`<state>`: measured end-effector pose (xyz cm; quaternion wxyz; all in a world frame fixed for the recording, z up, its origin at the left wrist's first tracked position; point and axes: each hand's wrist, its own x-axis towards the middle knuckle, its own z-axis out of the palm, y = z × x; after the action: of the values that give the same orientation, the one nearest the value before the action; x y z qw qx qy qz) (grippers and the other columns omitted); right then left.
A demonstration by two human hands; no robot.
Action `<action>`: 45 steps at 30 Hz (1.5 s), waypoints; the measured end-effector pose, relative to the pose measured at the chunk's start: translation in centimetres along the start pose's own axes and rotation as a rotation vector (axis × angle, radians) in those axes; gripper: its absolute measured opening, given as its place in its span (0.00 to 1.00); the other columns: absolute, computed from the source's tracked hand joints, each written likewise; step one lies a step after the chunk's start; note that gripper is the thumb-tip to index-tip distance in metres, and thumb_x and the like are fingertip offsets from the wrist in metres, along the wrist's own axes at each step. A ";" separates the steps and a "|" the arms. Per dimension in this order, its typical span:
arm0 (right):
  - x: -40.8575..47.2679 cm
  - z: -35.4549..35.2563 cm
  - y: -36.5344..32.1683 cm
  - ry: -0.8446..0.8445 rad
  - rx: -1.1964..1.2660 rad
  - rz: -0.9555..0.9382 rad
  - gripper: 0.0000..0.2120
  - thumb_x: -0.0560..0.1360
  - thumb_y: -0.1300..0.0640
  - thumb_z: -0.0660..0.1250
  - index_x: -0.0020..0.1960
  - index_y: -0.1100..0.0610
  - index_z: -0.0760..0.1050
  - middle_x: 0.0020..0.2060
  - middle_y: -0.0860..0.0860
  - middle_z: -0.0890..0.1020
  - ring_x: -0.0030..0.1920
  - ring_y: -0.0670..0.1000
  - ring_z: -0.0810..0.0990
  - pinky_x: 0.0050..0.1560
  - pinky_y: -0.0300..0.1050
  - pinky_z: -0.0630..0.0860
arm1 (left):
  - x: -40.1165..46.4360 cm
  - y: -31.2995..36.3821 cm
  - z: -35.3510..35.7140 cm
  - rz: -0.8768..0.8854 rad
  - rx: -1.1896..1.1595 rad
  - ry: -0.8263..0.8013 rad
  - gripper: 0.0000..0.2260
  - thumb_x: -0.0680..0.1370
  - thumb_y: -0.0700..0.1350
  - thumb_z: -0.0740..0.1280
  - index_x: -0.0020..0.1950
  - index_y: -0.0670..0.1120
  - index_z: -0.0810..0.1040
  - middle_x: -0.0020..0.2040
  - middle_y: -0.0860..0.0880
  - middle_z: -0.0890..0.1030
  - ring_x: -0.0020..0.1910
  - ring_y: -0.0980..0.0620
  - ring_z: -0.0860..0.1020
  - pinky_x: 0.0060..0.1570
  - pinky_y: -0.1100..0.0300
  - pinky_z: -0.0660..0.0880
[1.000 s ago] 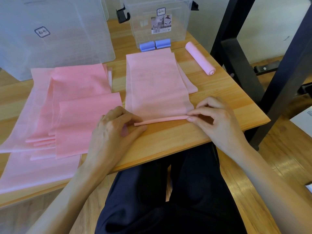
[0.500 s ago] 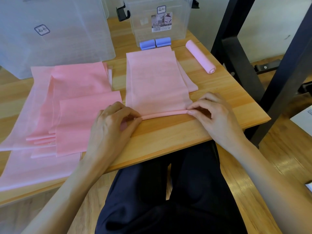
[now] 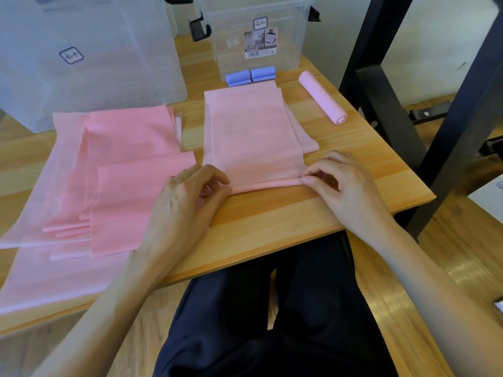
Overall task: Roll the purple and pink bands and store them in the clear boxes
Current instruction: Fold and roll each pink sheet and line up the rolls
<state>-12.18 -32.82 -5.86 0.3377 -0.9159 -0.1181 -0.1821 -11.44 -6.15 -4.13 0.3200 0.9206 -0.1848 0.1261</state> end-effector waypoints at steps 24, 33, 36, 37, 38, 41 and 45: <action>1.0 -0.2 0.0 -0.064 0.098 0.072 0.09 0.74 0.48 0.68 0.46 0.53 0.83 0.44 0.45 0.79 0.48 0.47 0.75 0.52 0.42 0.71 | 1.8 -0.8 0.0 0.009 -0.007 -0.025 0.03 0.75 0.49 0.73 0.45 0.55 0.79 0.41 0.56 0.77 0.40 0.58 0.75 0.42 0.64 0.72; 1.4 -0.5 -0.3 -0.078 0.201 0.147 0.04 0.75 0.54 0.71 0.46 0.54 0.83 0.41 0.45 0.79 0.44 0.44 0.75 0.45 0.33 0.70 | 2.0 -0.7 0.1 -0.035 -0.035 -0.028 0.02 0.75 0.49 0.72 0.47 0.54 0.81 0.42 0.57 0.77 0.41 0.57 0.75 0.42 0.65 0.70; 1.7 -0.5 -0.2 -0.078 0.222 0.163 0.07 0.77 0.54 0.70 0.46 0.56 0.83 0.41 0.47 0.80 0.45 0.46 0.76 0.47 0.37 0.70 | 2.2 -0.4 -0.1 -0.035 -0.049 -0.022 0.03 0.74 0.46 0.73 0.45 0.53 0.81 0.41 0.56 0.77 0.40 0.56 0.75 0.43 0.63 0.71; 1.7 -0.5 -0.3 -0.079 0.223 0.166 0.08 0.77 0.53 0.69 0.47 0.57 0.83 0.41 0.47 0.80 0.45 0.46 0.76 0.47 0.36 0.70 | 2.3 -0.3 -0.2 -0.033 -0.054 -0.017 0.02 0.75 0.46 0.73 0.44 0.53 0.81 0.41 0.55 0.77 0.40 0.56 0.75 0.43 0.62 0.71; 1.8 -0.5 -0.3 -0.080 0.229 0.169 0.08 0.76 0.52 0.69 0.47 0.56 0.83 0.41 0.47 0.80 0.45 0.45 0.75 0.46 0.34 0.70 | 2.4 -0.3 -0.2 -0.038 -0.062 -0.010 0.01 0.75 0.47 0.72 0.44 0.53 0.82 0.41 0.55 0.77 0.40 0.56 0.74 0.43 0.61 0.71; 1.8 -0.5 -0.6 -0.083 0.253 0.176 0.06 0.73 0.53 0.73 0.49 0.53 0.81 0.43 0.44 0.79 0.44 0.43 0.75 0.44 0.30 0.70 | 2.6 -0.4 -0.2 -0.055 -0.085 0.006 0.02 0.75 0.49 0.71 0.44 0.52 0.82 0.41 0.53 0.77 0.39 0.55 0.74 0.43 0.62 0.70; 1.9 -0.4 -0.3 -0.070 0.273 0.165 0.04 0.75 0.54 0.72 0.45 0.55 0.81 0.40 0.46 0.79 0.42 0.45 0.74 0.43 0.33 0.69 | 2.5 -0.3 -0.2 -0.056 -0.105 0.016 0.02 0.75 0.47 0.73 0.46 0.52 0.83 0.41 0.55 0.77 0.40 0.54 0.74 0.42 0.68 0.69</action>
<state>-10.68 -32.63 -4.61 0.4687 -0.8737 -0.0779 -0.1040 -9.06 -6.46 -3.26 0.3729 0.9063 -0.1630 0.1145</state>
